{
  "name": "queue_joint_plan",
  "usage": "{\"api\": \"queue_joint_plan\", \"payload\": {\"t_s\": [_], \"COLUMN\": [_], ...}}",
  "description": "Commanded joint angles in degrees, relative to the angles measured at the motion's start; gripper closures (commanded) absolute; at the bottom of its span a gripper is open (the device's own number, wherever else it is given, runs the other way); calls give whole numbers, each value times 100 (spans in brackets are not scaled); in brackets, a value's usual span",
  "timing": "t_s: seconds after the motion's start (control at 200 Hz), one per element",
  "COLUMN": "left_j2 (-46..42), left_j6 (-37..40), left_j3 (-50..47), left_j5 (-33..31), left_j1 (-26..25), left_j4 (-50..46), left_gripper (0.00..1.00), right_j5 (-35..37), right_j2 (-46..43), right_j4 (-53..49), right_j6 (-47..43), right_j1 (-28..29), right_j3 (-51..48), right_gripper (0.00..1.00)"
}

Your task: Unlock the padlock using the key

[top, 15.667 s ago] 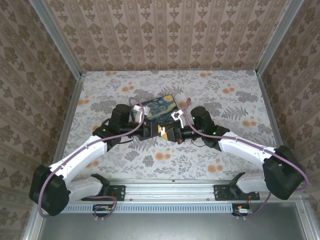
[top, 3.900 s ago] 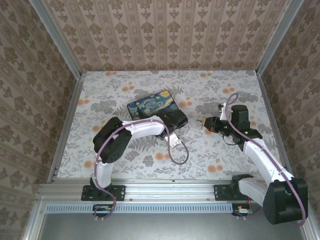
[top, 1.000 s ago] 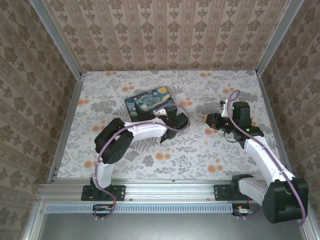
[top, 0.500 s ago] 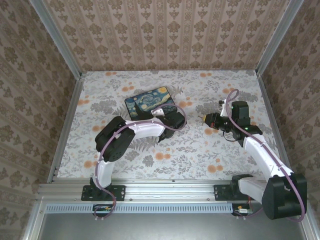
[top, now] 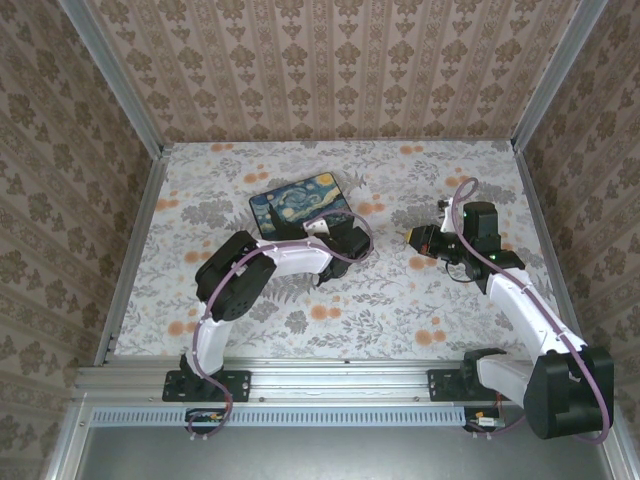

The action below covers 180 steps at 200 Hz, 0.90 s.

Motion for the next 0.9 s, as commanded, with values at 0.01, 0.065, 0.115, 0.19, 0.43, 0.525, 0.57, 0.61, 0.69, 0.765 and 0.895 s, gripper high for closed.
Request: {"api": "queue_joint_plan", "payload": {"t_s": [0.01, 0.065, 0.115, 0.19, 0.43, 0.525, 0.57, 0.61, 0.69, 0.765, 0.895], "left_j2": [-63, -119, -188, -314, -898, -1268, -1469, -1657, -2057, -2416, -2783], "left_j6": [234, 321, 361, 412, 906, 1196, 1334, 1461, 1669, 1831, 1937], "left_j3": [-37, -54, -71, -108, -198, -364, -468, -526, -521, -451, -94], "left_j5": [-312, -341, -410, -551, -368, 2, 257, 474, 760, 1067, 1550], "left_j1": [56, 40, -1, -75, -352, -463, -487, -507, -564, -568, -564], "left_j4": [91, 113, 97, 33, -189, -236, -276, -368, -718, -1050, -1755], "left_gripper": [75, 77, 78, 79, 81, 81, 81, 81, 82, 82, 84], "right_j5": [-122, -129, -133, -144, -98, -61, -47, -20, 112, 198, 224], "right_j2": [-18, -14, -10, -1, -30, -108, -169, -236, -410, -570, -794], "right_j4": [116, 128, 140, 168, 88, 9, -62, -165, -395, -579, -784], "right_j6": [56, 59, 71, 76, 24, -3, -27, -57, -158, -229, -258], "right_j1": [23, 23, 23, 23, 23, 23, 23, 18, 10, -3, -11], "right_j3": [-31, -42, -51, -51, 11, 37, 63, 96, 187, 263, 357], "right_gripper": [100, 100, 100, 100, 100, 100, 100, 100, 100, 100, 100]}}
